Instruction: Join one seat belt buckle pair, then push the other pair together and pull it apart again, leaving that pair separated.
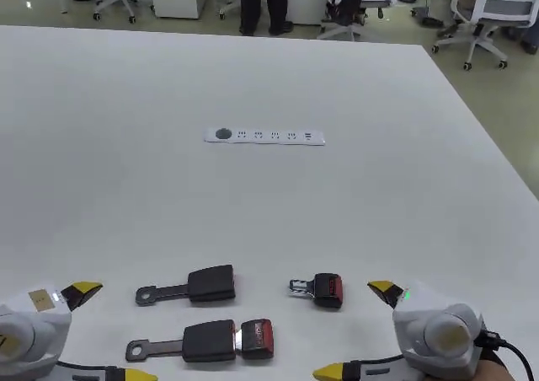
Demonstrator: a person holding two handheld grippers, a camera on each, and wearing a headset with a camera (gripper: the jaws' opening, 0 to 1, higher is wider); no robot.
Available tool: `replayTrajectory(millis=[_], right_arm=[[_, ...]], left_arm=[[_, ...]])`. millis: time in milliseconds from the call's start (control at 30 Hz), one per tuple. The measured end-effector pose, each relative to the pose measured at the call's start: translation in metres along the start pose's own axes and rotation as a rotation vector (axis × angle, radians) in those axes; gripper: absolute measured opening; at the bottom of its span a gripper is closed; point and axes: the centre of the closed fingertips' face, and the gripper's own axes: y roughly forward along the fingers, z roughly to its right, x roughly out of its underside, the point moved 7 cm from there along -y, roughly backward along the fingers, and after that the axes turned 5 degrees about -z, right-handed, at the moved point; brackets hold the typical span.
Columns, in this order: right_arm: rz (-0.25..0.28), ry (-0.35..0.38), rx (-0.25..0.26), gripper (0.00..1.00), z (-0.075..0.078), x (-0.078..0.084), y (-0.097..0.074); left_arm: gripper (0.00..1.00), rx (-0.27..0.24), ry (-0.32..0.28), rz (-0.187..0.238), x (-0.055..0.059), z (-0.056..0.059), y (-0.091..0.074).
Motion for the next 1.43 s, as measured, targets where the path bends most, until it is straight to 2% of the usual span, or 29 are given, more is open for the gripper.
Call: replayTrajectory(millis=[133,367,433,533,733,900,1100,1167,1233,1433], right_arm=[[-0.009,-0.008,-0.011,0.99,-0.004,-0.001,0.001],[0.017,0.013,-0.003,0.99,-0.007,-0.009,-0.002],[0.010,-0.013,0.006,0.99,-0.008,-0.009,-0.002],[0.005,-0.044,0.020,0.99,-0.008,-0.008,-0.003],[0.007,-0.001,0.027,0.99,-0.005,-0.004,-0.003],[-0.003,-0.022,0.037,0.98,-0.007,-0.003,-0.005],[0.001,0.011,0.039,0.97,-0.006,-0.003,-0.007],[-0.004,0.007,0.044,0.97,-0.006,-0.004,-0.007],[-0.011,0.003,0.044,0.96,-0.006,-0.003,-0.006],[-0.006,0.016,0.037,0.96,-0.006,-0.002,-0.006]], left_arm=[[1.00,-0.015,-0.006,-0.007,0.004,-0.004,-0.002],[1.00,-0.051,0.006,-0.023,0.006,-0.008,-0.003],[1.00,-0.058,0.008,-0.023,0.006,-0.009,-0.004],[1.00,-0.066,0.008,-0.035,0.006,-0.007,-0.003],[1.00,-0.066,0.019,-0.050,0.009,-0.007,-0.002],[1.00,-0.072,0.024,-0.057,0.008,-0.006,-0.003],[1.00,-0.079,0.024,-0.048,0.009,-0.009,-0.003],[1.00,-0.076,0.029,-0.052,0.008,-0.006,-0.003],[1.00,-0.075,0.043,-0.059,0.005,0.002,-0.003],[1.00,-0.081,0.029,-0.042,0.005,-0.003,-0.006]])
